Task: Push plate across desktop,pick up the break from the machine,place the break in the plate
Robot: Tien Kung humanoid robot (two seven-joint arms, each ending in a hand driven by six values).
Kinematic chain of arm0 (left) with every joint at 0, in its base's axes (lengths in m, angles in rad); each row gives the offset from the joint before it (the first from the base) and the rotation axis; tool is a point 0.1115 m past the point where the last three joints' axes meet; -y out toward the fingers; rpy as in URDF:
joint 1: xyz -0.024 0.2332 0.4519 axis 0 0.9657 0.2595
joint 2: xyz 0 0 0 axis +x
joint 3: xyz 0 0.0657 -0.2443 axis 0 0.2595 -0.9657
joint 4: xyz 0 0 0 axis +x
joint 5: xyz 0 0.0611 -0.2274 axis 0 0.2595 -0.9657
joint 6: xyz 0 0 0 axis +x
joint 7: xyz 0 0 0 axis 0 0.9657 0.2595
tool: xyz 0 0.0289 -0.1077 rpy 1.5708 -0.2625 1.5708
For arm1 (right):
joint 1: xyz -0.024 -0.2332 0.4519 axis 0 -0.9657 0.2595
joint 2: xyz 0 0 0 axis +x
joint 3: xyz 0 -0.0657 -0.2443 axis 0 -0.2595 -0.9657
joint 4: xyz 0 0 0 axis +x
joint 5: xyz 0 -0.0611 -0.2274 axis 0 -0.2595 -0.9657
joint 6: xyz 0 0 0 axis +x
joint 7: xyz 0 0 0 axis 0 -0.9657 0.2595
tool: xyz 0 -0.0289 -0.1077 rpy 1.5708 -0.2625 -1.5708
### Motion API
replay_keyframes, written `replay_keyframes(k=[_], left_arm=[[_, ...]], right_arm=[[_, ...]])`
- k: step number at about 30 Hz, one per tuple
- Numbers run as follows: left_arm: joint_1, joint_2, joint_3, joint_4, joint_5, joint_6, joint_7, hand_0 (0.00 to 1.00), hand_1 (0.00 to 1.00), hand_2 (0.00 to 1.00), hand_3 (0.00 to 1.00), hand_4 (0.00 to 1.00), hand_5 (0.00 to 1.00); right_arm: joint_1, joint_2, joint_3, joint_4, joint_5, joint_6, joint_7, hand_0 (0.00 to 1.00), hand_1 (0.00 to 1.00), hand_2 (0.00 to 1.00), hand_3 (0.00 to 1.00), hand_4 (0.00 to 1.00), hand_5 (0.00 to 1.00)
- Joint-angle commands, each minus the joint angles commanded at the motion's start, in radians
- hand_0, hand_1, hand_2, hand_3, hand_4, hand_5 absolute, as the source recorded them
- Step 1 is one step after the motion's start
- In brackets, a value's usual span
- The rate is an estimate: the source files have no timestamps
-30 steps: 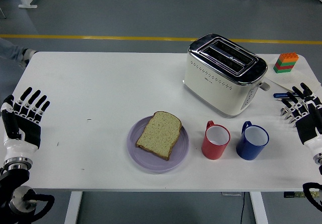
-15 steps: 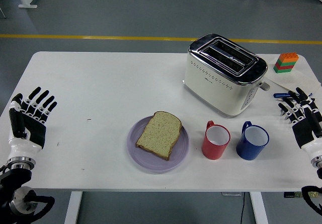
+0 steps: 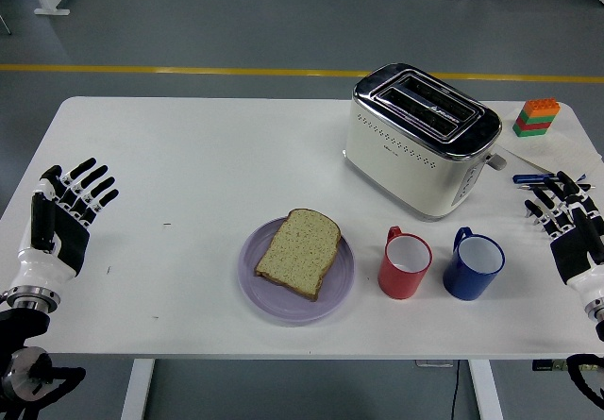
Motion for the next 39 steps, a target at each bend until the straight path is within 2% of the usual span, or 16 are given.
replay_keyframes(k=[11,26,39], left_arm=[[-0.008,0.014,0.02,-0.002,-0.001,-0.028,-0.003,0.775,0.773,0.795,0.73,0.53,0.998],[-0.002,0.014,0.043,-0.002,-0.045,-0.038,-0.034,0.775,0.769,0.786,0.733,0.539,0.998],[-0.004,0.013,0.048,-0.004,-0.049,-0.03,-0.036,0.776,0.766,0.781,0.732,0.547,0.998]], right_arm=[[-0.008,-0.004,0.013,-0.001,-0.002,0.001,-0.002,0.758,0.722,0.726,0.692,0.544,0.336],[-0.018,0.001,0.031,-0.008,-0.003,-0.001,-0.006,0.757,0.72,0.725,0.686,0.54,0.335],[-0.024,-0.008,0.062,0.009,0.005,0.0,-0.011,0.756,0.719,0.723,0.684,0.54,0.338]])
